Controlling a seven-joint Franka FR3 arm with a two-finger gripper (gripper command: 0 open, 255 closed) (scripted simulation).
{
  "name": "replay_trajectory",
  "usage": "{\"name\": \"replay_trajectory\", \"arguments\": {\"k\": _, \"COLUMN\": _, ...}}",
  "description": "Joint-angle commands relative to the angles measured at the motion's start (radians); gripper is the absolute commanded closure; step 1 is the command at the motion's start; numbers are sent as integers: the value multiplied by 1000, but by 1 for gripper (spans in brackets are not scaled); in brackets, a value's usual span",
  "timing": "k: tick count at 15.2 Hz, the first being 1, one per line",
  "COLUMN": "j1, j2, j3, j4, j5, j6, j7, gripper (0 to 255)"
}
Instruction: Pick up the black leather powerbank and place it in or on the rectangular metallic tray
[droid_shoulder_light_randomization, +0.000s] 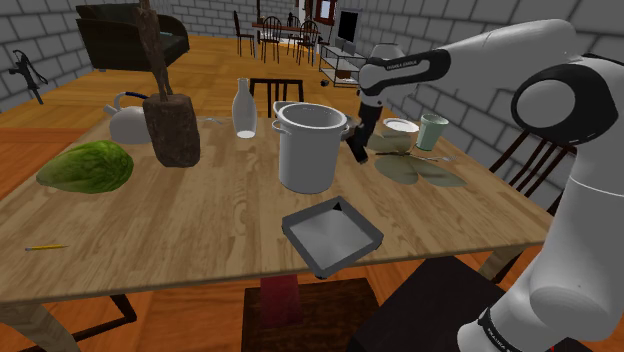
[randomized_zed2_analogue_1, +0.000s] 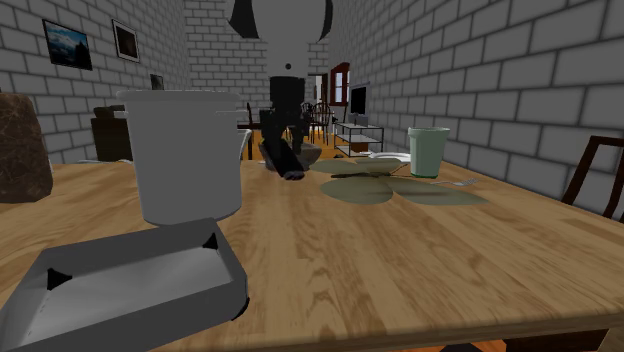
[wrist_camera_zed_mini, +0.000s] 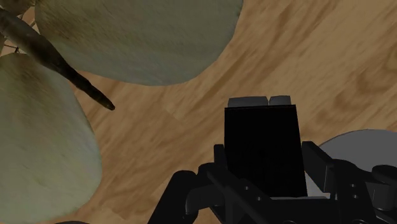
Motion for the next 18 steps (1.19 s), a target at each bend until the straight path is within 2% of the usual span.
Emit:
{"name": "replay_trajectory", "arguments": {"k": 1, "j1": -1, "j2": -3, "j3": -1, "j4": 25, "j5": -2, "j6": -28, "j7": 1, "gripper": 255}}
{"name": "replay_trajectory", "arguments": {"k": 2, "j1": -1, "j2": -5, "j3": -1, "j4": 32, "j5": -2, "j6": -37, "j7": 2, "gripper": 255}}
{"name": "replay_trajectory", "arguments": {"k": 10, "j1": 103, "j2": -220, "j3": 56, "j4": -246, "j5": -57, "j6": 39, "j7": 171, "gripper": 255}}
{"name": "replay_trajectory", "arguments": {"k": 18, "j1": 187, "j2": -384, "j3": 147, "j4": -437, "j5": -79, "j6": 75, "j7": 354, "gripper": 255}}
